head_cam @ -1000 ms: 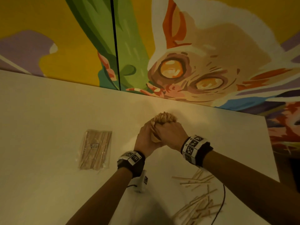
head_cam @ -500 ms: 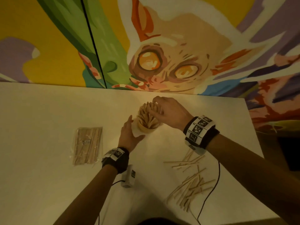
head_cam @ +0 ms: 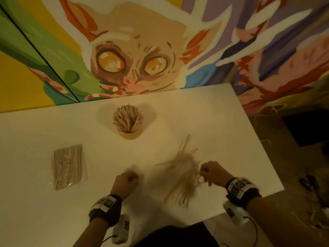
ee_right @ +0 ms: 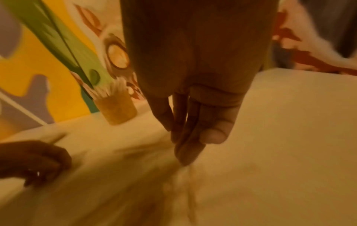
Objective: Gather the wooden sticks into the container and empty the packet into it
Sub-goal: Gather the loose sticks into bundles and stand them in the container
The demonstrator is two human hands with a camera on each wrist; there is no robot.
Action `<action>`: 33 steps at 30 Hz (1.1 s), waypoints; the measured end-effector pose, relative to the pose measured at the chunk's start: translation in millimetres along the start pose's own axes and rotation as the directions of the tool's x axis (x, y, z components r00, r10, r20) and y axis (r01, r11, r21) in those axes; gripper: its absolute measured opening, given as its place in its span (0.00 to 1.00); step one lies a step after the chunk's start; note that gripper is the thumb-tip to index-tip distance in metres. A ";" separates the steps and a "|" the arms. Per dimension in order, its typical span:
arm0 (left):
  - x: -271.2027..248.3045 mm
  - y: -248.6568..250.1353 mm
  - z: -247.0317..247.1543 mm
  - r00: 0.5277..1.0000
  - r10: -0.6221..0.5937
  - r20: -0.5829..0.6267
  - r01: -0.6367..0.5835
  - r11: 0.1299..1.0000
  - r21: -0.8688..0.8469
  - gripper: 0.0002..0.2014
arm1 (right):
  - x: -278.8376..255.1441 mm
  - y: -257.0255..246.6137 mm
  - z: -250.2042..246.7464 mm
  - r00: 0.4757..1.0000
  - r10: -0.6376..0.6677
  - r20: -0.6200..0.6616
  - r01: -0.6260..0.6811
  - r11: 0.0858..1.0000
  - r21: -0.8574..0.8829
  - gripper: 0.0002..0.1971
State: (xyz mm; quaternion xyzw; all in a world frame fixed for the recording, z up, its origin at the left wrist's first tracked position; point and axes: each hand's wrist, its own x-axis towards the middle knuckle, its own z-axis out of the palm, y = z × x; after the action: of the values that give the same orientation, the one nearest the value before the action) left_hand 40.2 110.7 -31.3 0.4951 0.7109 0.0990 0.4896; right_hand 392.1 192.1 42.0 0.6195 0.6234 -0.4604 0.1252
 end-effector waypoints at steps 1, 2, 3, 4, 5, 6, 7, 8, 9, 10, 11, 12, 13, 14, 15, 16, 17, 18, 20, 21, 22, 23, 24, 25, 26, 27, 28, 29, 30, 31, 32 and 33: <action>-0.3 4.9 6.9 1.000 0.023 -0.019 -0.023 0.999 0.030 0.06 | -8.5 22.3 11.0 0.998 0.054 0.038 -0.054 0.999 0.005 0.10; 0.7 11.2 13.3 0.997 0.052 -0.055 -0.049 0.998 0.048 0.06 | -16.5 41.5 21.8 0.992 0.102 0.076 -0.104 0.994 0.018 0.09; 2.2 19.5 19.0 0.992 0.082 -0.098 -0.077 0.996 0.052 0.07 | -24.2 56.6 31.3 0.984 0.139 0.109 -0.144 0.989 0.038 0.09; 6.0 27.7 25.1 0.985 0.114 -0.130 -0.108 0.993 0.051 0.09 | -30.8 68.0 39.6 0.977 0.164 0.134 -0.173 0.983 0.057 0.09; 10.6 37.7 30.6 0.979 0.152 -0.134 -0.144 0.987 0.068 0.11 | -35.8 76.2 46.7 0.972 0.178 0.153 -0.191 0.979 0.072 0.09; 17.9 47.9 36.9 0.975 0.189 -0.118 -0.176 0.979 0.107 0.13 | -39.1 82.5 52.9 0.968 0.182 0.171 -0.199 0.976 0.085 0.10; 26.3 58.2 44.1 0.973 0.215 -0.088 -0.199 0.966 0.163 0.17 | -41.6 86.1 57.3 0.966 0.177 0.189 -0.199 0.975 0.099 0.12; 35.6 68.6 51.7 0.971 0.231 -0.054 -0.214 0.951 0.226 0.22 | -42.7 88.8 60.8 0.965 0.167 0.204 -0.193 0.974 0.116 0.13; 43.8 81.4 59.8 0.971 0.237 -0.021 -0.221 0.931 0.291 0.25 | -42.9 90.4 63.4 0.966 0.151 0.210 -0.182 0.974 0.132 0.13; 51.4 94.7 68.3 0.969 0.245 0.006 -0.231 0.905 0.356 0.27 | -41.9 91.0 64.9 0.968 0.134 0.210 -0.167 0.975 0.148 0.12; 57.2 109.5 76.8 0.966 0.256 0.031 -0.245 0.877 0.413 0.28 | -40.7 89.9 65.1 0.971 0.116 0.207 -0.150 0.976 0.158 0.12; 62.0 124.1 85.4 0.961 0.273 0.052 -0.267 0.850 0.454 0.28 | -39.0 88.4 64.5 0.974 0.100 0.206 -0.135 0.977 0.164 0.11; 65.0 137.3 94.1 0.955 0.290 0.069 -0.286 0.828 0.482 0.29 | -37.2 86.0 63.1 0.975 0.081 0.208 -0.117 0.979 0.167 0.10; 67.9 148.4 102.5 0.952 0.297 0.080 -0.296 0.816 0.496 0.29 | -35.1 82.9 60.9 0.975 0.063 0.214 -0.102 0.979 0.176 0.10; 69.7 157.8 110.2 0.954 0.286 0.087 -0.290 0.816 0.500 0.29 | -32.4 80.0 58.1 0.975 0.046 0.219 -0.089 0.977 0.192 0.09; 70.8 166.2 118.2 0.958 0.269 0.097 -0.280 0.817 0.503 0.30 | -28.8 78.0 54.8 0.975 0.034 0.220 -0.080 0.976 0.205 0.09; 70.1 172.6 125.4 0.962 0.249 0.111 -0.270 0.815 0.512 0.30 | -25.4 75.9 50.8 0.975 0.024 0.219 -0.073 0.973 0.218 0.10; 69.0 177.3 132.5 0.963 0.243 0.120 -0.269 0.804 0.530 0.30 | -21.1 74.9 47.3 0.976 0.019 0.219 -0.070 0.971 0.229 0.12; 63.6 181.3 143.8 0.958 0.252 0.134 -0.283 0.774 0.566 0.28 | -10.6 74.5 40.7 0.976 -0.001 0.219 -0.055 0.967 0.249 0.15; 59.7 181.3 147.5 0.957 0.250 0.144 -0.287 0.769 0.572 0.27 | -5.3 74.7 37.7 0.975 -0.016 0.224 -0.043 0.965 0.257 0.15; 55.2 180.5 150.3 0.958 0.244 0.154 -0.288 0.769 0.571 0.26 | -0.2 75.4 35.0 0.974 -0.030 0.225 -0.032 0.963 0.268 0.15; 49.6 179.3 151.7 0.959 0.231 0.163 -0.283 0.773 0.568 0.26 | 4.2 75.9 32.6 0.973 -0.048 0.226 -0.018 0.960 0.279 0.15; 43.8 177.5 152.3 0.960 0.225 0.164 -0.278 0.775 0.567 0.25 | 8.2 76.3 30.2 0.971 -0.071 0.227 0.003 0.958 0.287 0.15; 36.9 176.1 151.2 0.963 0.223 0.152 -0.270 0.775 0.571 0.24 | 11.7 77.0 27.7 0.968 -0.103 0.228 0.034 0.957 0.287 0.15; 29.5 173.7 148.8 0.966 0.225 0.127 -0.257 0.785 0.564 0.23 | 15.0 78.3 24.6 0.963 -0.139 0.233 0.071 0.957 0.280 0.15; 21.0 170.0 144.9 0.970 0.226 0.088 -0.237 0.809 0.538 0.22 | 17.5 79.6 20.4 0.954 -0.176 0.242 0.106 0.955 0.276 0.14; 12.7 164.7 140.2 0.974 0.223 0.046 -0.215 0.837 0.503 0.21 | 19.6 81.6 15.0 0.945 -0.208 0.253 0.135 0.951 0.278 0.13; 4.0 156.8 134.8 0.976 0.216 0.005 -0.193 0.861 0.470 0.22 | 21.6 83.9 8.3 0.938 -0.233 0.258 0.157 0.946 0.285 0.11; -5.7 147.3 128.9 0.977 0.207 -0.041 -0.168 0.880 0.443 0.24 | 23.6 86.8 0.6 0.936 -0.249 0.250 0.173 0.941 0.290 0.10; -15.5 135.5 124.0 0.978 0.185 -0.092 -0.131 0.900 0.416 0.24 | 26.5 90.2 -8.0 0.938 -0.256 0.231 0.185 0.939 0.289 0.08; -25.7 122.5 120.4 0.978 0.150 -0.145 -0.084 0.919 0.385 0.23 | 29.9 93.5 -17.0 0.945 -0.259 0.198 0.198 0.939 0.281 0.07; -36.6 109.7 118.7 0.976 0.103 -0.190 -0.031 0.937 0.349 0.21 | 33.8 97.1 -25.6 0.953 -0.261 0.153 0.214 0.940 0.267 0.07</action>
State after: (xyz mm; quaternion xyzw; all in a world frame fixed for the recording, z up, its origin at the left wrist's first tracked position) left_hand 202.2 94.3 -0.2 0.5840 0.7467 0.0406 0.3158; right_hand 482.1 214.4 -9.2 0.5043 0.6172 -0.6021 0.0480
